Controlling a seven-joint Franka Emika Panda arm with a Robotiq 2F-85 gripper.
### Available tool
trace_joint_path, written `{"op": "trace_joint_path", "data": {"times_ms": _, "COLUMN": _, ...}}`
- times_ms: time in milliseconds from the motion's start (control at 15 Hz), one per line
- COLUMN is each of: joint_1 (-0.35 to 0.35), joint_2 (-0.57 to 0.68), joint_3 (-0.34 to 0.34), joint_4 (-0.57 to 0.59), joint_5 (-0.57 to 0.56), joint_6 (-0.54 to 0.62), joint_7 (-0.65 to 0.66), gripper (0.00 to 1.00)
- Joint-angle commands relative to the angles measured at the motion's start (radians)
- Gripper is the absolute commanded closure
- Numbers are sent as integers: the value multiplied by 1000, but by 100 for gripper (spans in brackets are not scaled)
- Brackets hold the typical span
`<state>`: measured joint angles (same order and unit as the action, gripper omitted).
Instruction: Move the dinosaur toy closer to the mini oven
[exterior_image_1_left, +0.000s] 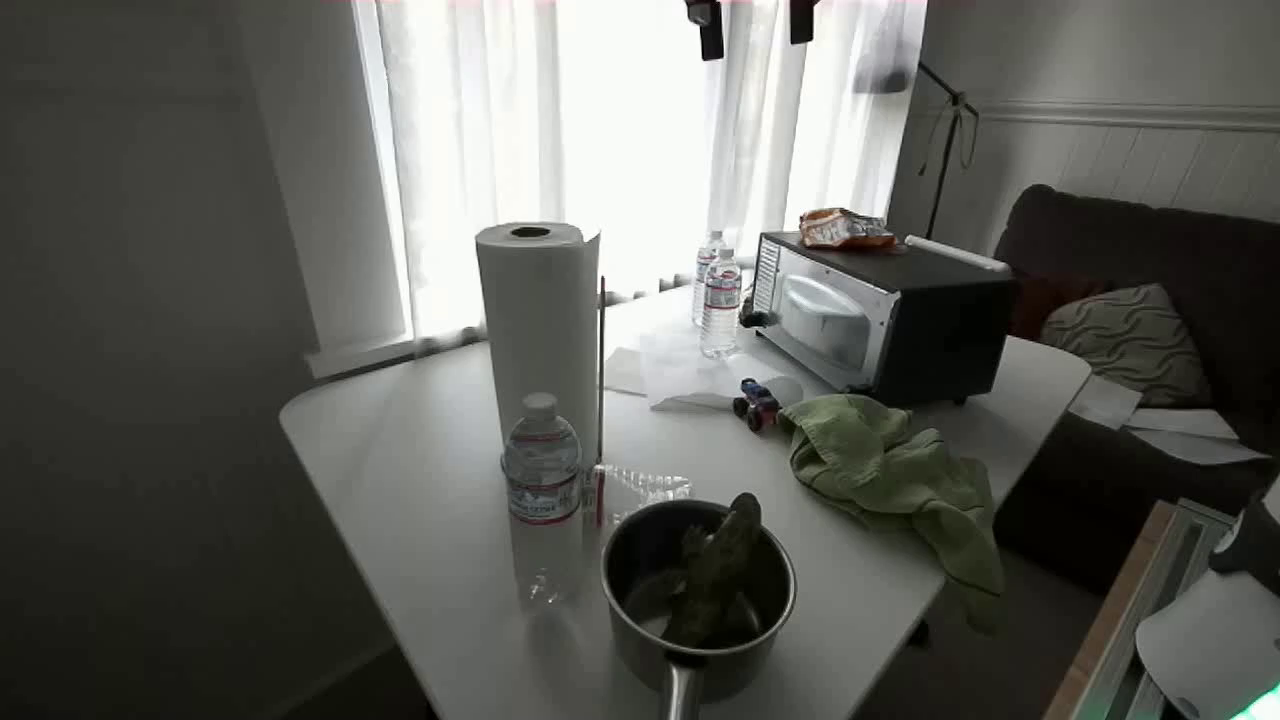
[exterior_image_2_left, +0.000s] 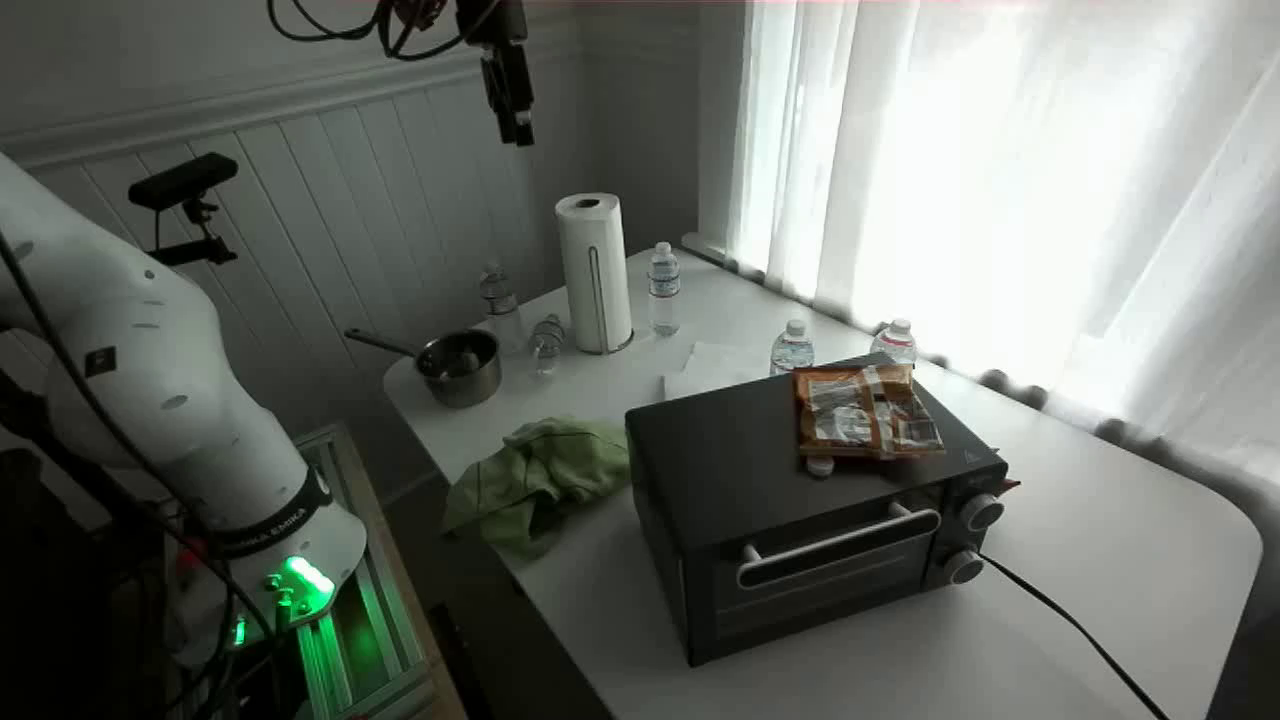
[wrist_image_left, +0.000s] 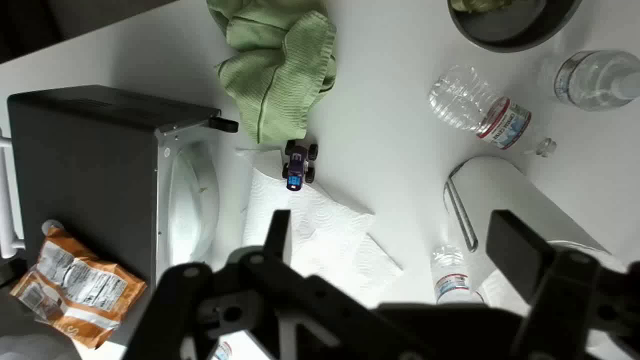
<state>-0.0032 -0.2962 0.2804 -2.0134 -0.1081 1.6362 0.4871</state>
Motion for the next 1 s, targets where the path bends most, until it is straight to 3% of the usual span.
{"op": "trace_joint_path", "data": {"times_ms": 0, "joint_1": 31, "joint_2": 4, "joint_3": -26, "joint_4": 3, "joint_5": -8, "joint_6": -3, "joint_7": 7, "gripper": 0}}
{"op": "trace_joint_path", "data": {"times_ms": 533, "joint_1": 35, "joint_2": 0, "joint_3": -29, "joint_4": -8, "joint_5": 5, "joint_6": -1, "joint_7": -8, "gripper": 0}}
{"op": "trace_joint_path", "data": {"times_ms": 933, "joint_1": 93, "joint_2": -46, "joint_3": -58, "joint_4": -170, "joint_5": 103, "joint_6": 8, "joint_7": -97, "gripper": 0}}
